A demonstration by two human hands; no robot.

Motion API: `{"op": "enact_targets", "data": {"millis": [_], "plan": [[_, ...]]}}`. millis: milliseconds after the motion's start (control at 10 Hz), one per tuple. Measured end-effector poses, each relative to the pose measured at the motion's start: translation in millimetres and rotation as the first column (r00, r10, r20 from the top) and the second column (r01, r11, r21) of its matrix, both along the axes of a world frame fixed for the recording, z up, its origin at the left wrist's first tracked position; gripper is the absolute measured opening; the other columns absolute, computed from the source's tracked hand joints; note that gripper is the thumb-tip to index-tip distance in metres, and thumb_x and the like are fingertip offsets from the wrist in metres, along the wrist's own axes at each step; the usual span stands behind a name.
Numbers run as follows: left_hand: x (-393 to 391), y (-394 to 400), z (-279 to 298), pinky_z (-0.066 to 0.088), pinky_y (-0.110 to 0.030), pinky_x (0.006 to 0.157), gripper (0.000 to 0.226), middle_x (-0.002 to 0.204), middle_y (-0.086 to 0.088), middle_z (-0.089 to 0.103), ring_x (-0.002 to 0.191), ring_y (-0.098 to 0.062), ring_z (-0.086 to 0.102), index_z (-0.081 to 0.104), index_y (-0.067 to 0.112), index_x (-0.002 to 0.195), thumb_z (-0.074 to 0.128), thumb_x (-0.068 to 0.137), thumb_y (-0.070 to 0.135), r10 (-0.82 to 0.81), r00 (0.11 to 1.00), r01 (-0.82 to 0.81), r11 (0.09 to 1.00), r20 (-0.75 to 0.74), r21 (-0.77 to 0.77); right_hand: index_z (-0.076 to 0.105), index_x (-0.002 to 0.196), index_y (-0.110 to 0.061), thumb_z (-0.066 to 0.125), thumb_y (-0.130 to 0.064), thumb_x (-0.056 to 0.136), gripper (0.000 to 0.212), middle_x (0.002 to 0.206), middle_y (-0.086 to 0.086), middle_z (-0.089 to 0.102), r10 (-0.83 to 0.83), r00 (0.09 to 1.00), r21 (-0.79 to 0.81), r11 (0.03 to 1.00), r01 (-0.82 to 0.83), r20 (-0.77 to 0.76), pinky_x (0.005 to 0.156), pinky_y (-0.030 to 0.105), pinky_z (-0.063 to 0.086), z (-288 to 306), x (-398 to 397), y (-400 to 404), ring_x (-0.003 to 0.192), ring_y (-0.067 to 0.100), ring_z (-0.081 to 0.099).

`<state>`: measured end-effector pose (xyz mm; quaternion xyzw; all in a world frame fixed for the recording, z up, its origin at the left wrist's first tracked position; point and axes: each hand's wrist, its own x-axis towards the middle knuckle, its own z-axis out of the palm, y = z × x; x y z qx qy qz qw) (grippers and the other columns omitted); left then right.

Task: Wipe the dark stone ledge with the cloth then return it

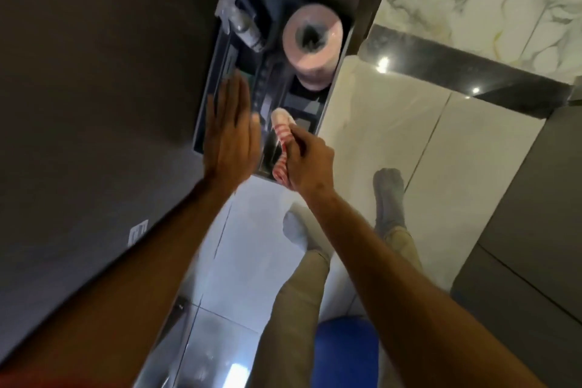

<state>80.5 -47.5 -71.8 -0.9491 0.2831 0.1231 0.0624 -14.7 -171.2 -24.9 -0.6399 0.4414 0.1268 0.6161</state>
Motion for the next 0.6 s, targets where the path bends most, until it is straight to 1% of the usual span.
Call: {"op": "enact_targets", "data": {"millis": [100,200,300,400,500,600], "plan": [[25,-22,-17,0.018,-0.056,0.138,0.066,0.181,-0.02,0.016,0.168,-0.035,0.016,0.013,0.006,0.172,0.018,0.116,0.042,-0.02,0.996,0.027,0.995,0.084,-0.091,0.071,0.14,-0.007,0.052,-0.017,0.116,0.032,0.136,0.015,0.077,-0.048,0.998,-0.099,0.994,0.043,-0.048,0.106,0.018,0.055,-28,18,15,0.118,0.028,0.073],[48,-46,-56,0.018,-0.057,0.138,0.071,0.18,-0.02,0.018,0.168,-0.036,0.017,0.016,0.005,0.171,0.021,0.115,0.048,-0.049,0.997,0.058,0.987,0.067,-0.15,0.066,0.136,-0.009,0.055,-0.017,0.115,0.025,0.137,0.014,0.073,-0.075,0.991,-0.247,0.968,0.045,-0.11,0.109,0.032,0.058,-83,41,34,0.116,0.028,0.071],[43,-49,-83,0.016,-0.057,0.138,0.075,0.181,-0.02,0.018,0.168,-0.036,0.017,0.016,0.007,0.172,0.018,0.114,0.054,-0.047,0.994,0.058,0.992,0.097,-0.112,0.049,0.158,-0.007,0.055,-0.019,0.115,0.045,0.163,0.017,0.053,0.072,0.986,-0.244,0.964,-0.108,-0.152,0.128,0.045,0.045,-118,42,47,0.148,0.036,0.054],[47,-50,-102,0.023,-0.059,0.134,0.074,0.174,-0.022,0.036,0.163,-0.039,0.033,0.032,0.008,0.168,0.023,0.115,0.06,-0.074,0.983,0.101,0.982,0.167,-0.16,0.0,0.177,-0.011,0.038,-0.029,0.121,0.069,0.188,0.009,-0.002,0.318,0.926,-0.207,0.91,-0.358,-0.201,0.143,0.042,0.004,-141,39,52,0.175,0.026,-0.002],[53,-50,-88,0.024,-0.062,0.133,0.078,0.174,-0.022,0.036,0.162,-0.04,0.034,0.031,0.008,0.168,0.022,0.114,0.064,-0.089,0.985,0.109,0.984,0.146,-0.14,0.002,0.177,-0.011,0.039,-0.028,0.12,0.07,0.188,0.011,-0.002,0.413,0.906,-0.221,0.879,-0.423,-0.092,0.144,0.044,0.009,-116,29,54,0.175,0.027,0.001],[29,-48,-30,0.02,-0.064,0.135,0.081,0.18,-0.021,0.022,0.167,-0.04,0.02,0.018,0.007,0.172,0.024,0.114,0.064,0.024,0.991,0.0,0.984,0.135,-0.177,0.034,0.172,-0.019,0.048,-0.026,0.118,0.057,0.18,0.009,0.036,0.533,0.846,-0.2,0.829,-0.522,0.003,0.128,0.039,0.046,-16,-19,26,0.159,0.029,0.047]]}}
